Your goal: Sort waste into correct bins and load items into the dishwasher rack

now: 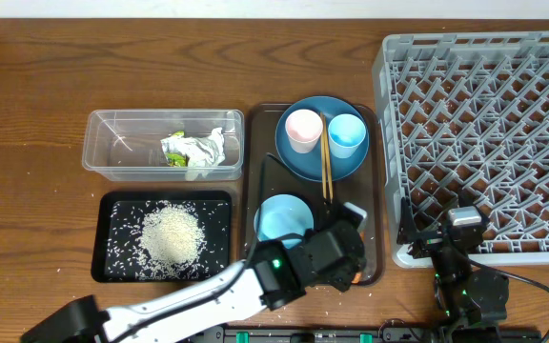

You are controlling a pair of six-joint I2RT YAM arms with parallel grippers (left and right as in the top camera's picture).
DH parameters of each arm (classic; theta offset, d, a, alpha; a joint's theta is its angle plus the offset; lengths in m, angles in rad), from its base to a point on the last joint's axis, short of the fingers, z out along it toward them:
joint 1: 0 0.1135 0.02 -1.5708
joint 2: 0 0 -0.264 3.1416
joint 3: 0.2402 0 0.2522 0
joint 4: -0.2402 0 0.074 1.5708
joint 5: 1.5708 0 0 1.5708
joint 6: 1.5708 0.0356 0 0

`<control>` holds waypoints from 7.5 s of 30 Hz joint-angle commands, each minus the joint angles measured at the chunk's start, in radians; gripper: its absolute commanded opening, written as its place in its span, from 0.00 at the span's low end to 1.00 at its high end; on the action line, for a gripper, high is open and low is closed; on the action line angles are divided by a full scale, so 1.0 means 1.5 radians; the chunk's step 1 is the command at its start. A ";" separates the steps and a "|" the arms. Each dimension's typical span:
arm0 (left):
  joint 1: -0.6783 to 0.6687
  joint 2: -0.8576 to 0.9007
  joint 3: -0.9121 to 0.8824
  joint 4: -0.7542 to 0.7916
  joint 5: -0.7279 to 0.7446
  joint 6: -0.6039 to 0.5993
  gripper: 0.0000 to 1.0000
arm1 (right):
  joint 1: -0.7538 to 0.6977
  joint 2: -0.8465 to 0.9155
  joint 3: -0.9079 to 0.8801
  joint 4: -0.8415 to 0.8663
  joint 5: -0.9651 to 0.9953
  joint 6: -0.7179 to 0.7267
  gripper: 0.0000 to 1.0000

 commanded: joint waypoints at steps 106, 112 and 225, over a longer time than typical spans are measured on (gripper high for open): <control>0.423 -0.173 -0.079 -0.441 -0.166 -0.053 0.21 | 0.002 0.002 -0.001 -0.003 0.004 -0.008 0.99; 0.423 -0.107 -0.081 -0.425 -0.148 -0.053 0.20 | 0.002 0.002 -0.001 -0.003 0.004 -0.008 0.99; 0.739 -0.242 0.277 -0.401 0.252 0.060 0.94 | 0.342 1.026 0.836 -0.541 0.009 0.373 0.33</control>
